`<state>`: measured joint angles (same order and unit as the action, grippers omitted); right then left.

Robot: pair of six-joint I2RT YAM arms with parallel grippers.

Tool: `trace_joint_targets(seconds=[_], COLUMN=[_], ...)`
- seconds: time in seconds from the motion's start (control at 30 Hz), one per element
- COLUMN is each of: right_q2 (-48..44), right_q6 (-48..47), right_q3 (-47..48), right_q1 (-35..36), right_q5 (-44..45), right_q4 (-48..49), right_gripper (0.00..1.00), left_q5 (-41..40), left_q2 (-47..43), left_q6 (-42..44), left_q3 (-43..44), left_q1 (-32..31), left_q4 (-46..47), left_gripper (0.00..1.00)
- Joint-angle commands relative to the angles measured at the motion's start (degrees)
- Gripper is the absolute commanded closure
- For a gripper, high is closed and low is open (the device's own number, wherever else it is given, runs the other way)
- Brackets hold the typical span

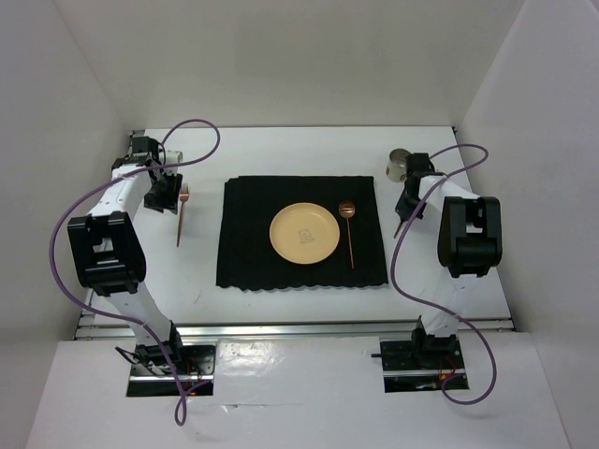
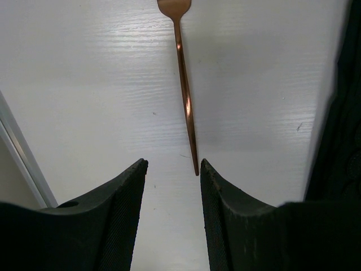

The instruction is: Set the dinner table for one person

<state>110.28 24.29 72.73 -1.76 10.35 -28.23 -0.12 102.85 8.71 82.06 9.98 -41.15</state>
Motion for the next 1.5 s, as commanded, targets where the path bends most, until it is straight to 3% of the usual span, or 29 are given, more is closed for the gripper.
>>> trace_joint_targets(seconds=[0.0, 0.2, 0.33, 0.43, 0.63, 1.03, 1.1, 1.2, 1.47], right_q2=[-3.8, -15.1, -19.1, -19.1, -14.4, -8.6, -8.1, -8.1, -13.6], right_q6=[-1.8, -3.8, -6.4, -7.8, -9.3, -9.3, -8.7, -7.3, -2.4], right_q3=[-3.2, -5.7, -8.0, -11.4, -13.2, -12.2, -12.2, -11.7, -6.2], right_q1=[-0.3, 3.8, 14.7, 20.0, 23.4, 23.4, 23.4, 23.4, 23.4], right_q5=[5.3, 7.4, 8.5, 7.4, 3.2, 1.3, 1.3, 1.3, 5.5], right_q4=[-2.6, -3.1, -3.7, -3.7, -2.5, -0.6, -1.4, -3.1, -9.9], right_gripper=[1.0, 1.0, 1.0, 1.0, 1.0, 1.0, 0.86, 0.5, 0.28], left_q5=[-0.1, 0.4, 0.4, 0.4, 0.4, 1.0, 1.0, 1.0, 2.1], left_q2=[-1.2, -0.7, -0.7, -0.2, -0.2, -0.2, -0.2, -0.2, 0.3], left_q6=[0.8, 0.8, 0.8, 0.8, 0.8, 1.3, 1.3, 1.3, 3.7], left_q3=[-0.8, -0.2, 0.3, 0.3, 0.3, 0.3, 0.3, 0.3, 0.3], left_q1=[0.2, 0.2, 0.2, 0.2, 0.2, 0.2, 0.2, 0.2, -0.4], left_q4=[-0.3, -0.3, -0.3, -0.3, -0.9, -0.9, -0.9, -0.9, -1.9], left_gripper=[0.49, 0.49, 0.49, 0.49, 0.49, 0.49, 0.49, 0.49, 0.48])
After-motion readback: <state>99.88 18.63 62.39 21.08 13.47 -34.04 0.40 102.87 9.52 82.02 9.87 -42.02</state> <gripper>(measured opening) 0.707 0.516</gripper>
